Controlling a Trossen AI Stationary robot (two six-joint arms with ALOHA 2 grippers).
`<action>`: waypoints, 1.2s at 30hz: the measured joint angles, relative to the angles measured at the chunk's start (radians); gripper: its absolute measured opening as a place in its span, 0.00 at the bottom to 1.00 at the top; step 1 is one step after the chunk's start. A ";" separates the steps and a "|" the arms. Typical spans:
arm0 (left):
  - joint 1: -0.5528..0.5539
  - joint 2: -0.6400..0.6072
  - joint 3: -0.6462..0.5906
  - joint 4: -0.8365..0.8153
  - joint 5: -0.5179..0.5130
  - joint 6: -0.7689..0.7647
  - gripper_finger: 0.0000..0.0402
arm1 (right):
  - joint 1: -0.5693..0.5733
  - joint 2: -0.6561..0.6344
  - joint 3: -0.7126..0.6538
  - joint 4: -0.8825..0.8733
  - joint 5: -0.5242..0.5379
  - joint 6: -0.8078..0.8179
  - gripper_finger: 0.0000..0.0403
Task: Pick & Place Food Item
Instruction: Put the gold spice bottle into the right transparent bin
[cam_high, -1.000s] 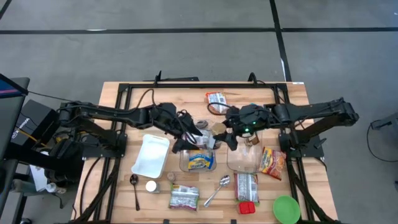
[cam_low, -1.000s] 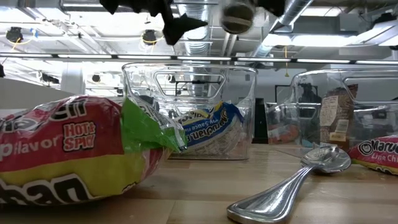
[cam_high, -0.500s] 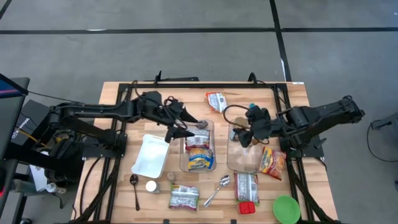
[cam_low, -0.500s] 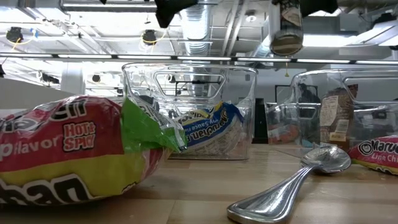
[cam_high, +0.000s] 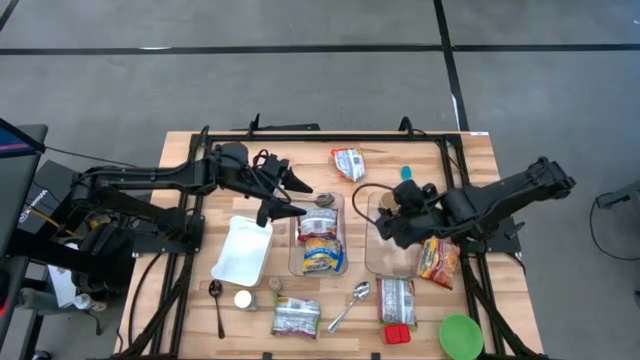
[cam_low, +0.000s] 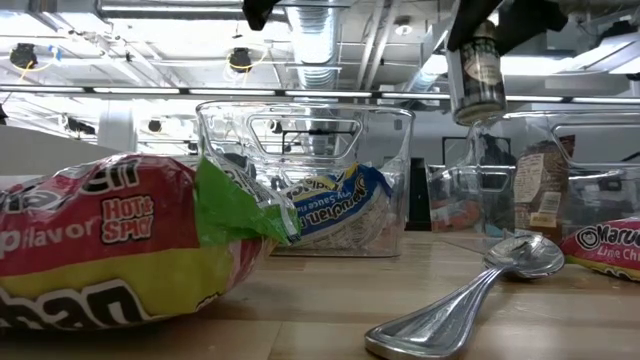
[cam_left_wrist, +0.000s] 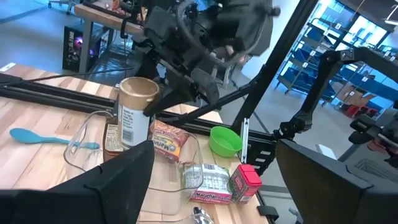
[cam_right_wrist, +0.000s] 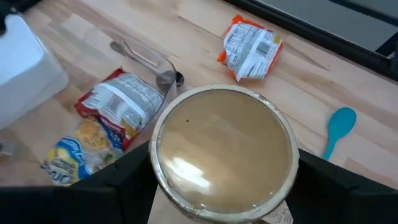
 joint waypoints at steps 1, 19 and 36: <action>0.000 0.000 0.000 0.000 0.000 0.000 0.82 | -0.001 0.009 0.000 -0.006 -0.001 0.002 0.69; 0.000 0.001 0.000 0.000 0.000 0.000 0.81 | 0.032 0.018 -0.179 0.117 0.018 0.120 0.69; 0.000 0.001 0.000 0.001 0.000 -0.001 0.81 | 0.023 0.006 -0.431 0.369 0.085 0.121 0.69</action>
